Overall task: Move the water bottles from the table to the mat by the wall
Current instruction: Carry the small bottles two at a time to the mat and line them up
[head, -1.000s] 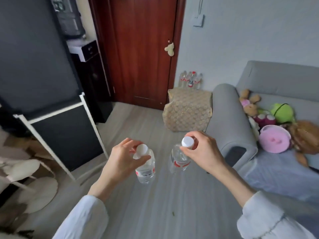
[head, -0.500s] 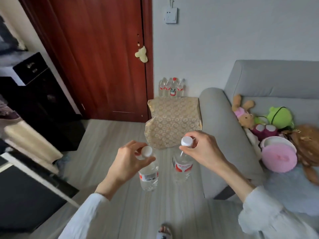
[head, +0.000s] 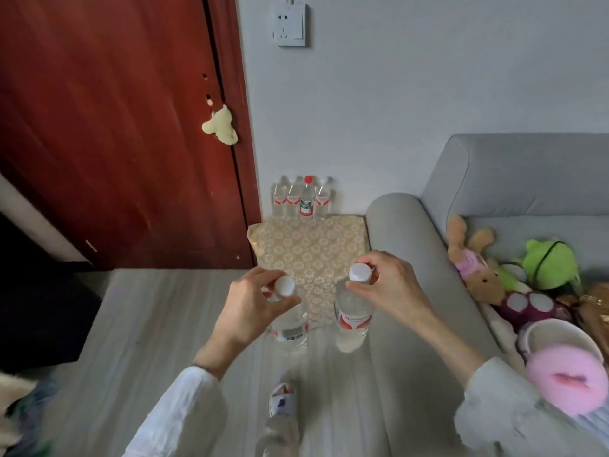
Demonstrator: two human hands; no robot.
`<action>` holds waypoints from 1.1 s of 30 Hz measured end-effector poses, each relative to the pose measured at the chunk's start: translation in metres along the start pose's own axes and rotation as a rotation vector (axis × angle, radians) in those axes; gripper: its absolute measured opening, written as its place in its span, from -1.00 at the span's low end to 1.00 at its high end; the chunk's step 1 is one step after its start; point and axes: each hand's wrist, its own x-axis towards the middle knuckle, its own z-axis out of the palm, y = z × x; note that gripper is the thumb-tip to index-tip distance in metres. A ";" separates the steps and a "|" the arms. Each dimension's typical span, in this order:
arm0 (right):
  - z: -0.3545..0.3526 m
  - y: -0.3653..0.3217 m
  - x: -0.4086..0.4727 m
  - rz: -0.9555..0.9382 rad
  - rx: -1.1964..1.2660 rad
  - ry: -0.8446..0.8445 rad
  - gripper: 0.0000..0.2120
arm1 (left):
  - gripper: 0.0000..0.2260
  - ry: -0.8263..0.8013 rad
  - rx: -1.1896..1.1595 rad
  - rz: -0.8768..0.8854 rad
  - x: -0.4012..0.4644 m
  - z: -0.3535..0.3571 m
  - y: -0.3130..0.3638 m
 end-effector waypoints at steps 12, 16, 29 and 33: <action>0.018 0.084 0.244 0.190 -0.028 -0.054 -0.77 | -0.68 -0.173 -0.015 -0.075 0.282 0.073 -0.042; 0.026 0.130 0.325 0.201 -0.043 -0.110 -0.78 | -0.66 -0.201 0.020 -0.133 0.355 0.122 -0.061; 0.109 0.289 0.514 0.320 -0.012 -0.331 -0.72 | -0.70 -0.185 0.213 -0.296 0.533 0.283 -0.123; 0.128 0.317 0.545 0.347 0.001 -0.341 -0.73 | -0.69 -0.260 0.247 -0.300 0.567 0.308 -0.133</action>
